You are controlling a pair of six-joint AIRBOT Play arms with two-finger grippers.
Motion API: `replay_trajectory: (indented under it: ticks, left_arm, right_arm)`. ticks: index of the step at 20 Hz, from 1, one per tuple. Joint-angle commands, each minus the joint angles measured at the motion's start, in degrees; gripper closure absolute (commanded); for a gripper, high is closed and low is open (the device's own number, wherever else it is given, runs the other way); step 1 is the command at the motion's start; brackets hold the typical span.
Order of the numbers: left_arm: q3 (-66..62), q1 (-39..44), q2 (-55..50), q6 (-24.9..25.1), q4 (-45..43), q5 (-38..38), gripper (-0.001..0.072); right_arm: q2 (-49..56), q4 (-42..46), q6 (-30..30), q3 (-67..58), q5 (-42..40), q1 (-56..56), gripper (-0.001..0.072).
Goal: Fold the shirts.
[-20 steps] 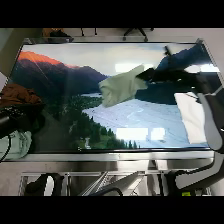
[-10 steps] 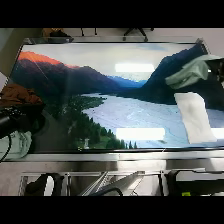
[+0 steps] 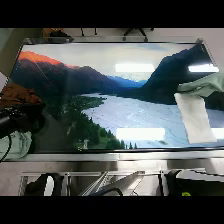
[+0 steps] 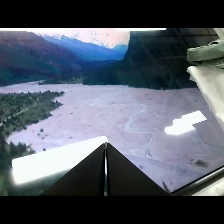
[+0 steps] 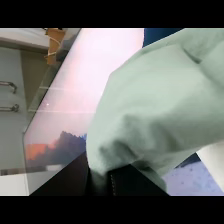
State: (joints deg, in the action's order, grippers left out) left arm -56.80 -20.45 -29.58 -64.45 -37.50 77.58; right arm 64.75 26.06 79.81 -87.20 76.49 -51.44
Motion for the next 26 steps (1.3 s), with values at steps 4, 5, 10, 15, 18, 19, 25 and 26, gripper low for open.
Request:
replay_trajectory:
  ticks: [4,5,10,15,18,19,25,26]
  left_arm:
    - [0.0,-0.1,0.0,-0.1,0.0,0.0,0.0694]
    - [0.0,-0.1,0.0,-0.1,0.0,0.0,0.0694]
    - [0.0,-0.1,0.0,0.5,-1.4,0.0,0.0694]
    - [0.0,-0.1,0.0,0.6,-2.0,-0.2,0.0694]
    - [0.0,-0.1,0.0,1.3,-2.0,0.0,0.0694]
    - [0.0,-0.1,0.0,1.3,-2.0,0.0,0.0694]
    - [0.0,-0.1,0.0,1.4,-1.9,-2.1,0.0694]
    - [0.0,-0.1,0.0,1.4,-1.9,-2.4,0.0694]
  right_arm:
    - [-6.0,15.6,18.5,0.0,11.1,-1.4,0.0688]
    - [-6.6,19.8,20.2,0.0,12.9,-1.4,0.0688]
    - [-7.2,45.7,23.1,0.7,22.8,-1.4,0.0687]
    - [-6.2,51.6,23.1,7.7,16.0,-1.4,0.0687]
    - [-2.9,51.6,23.0,12.5,15.9,-1.3,0.0608]
    - [-1.8,51.6,22.4,14.0,16.5,-1.3,0.0364]
    - [0.2,48.7,22.2,8.5,18.2,-1.2,0.0249]
    - [0.2,47.5,22.2,5.6,18.2,-1.2,0.0249]
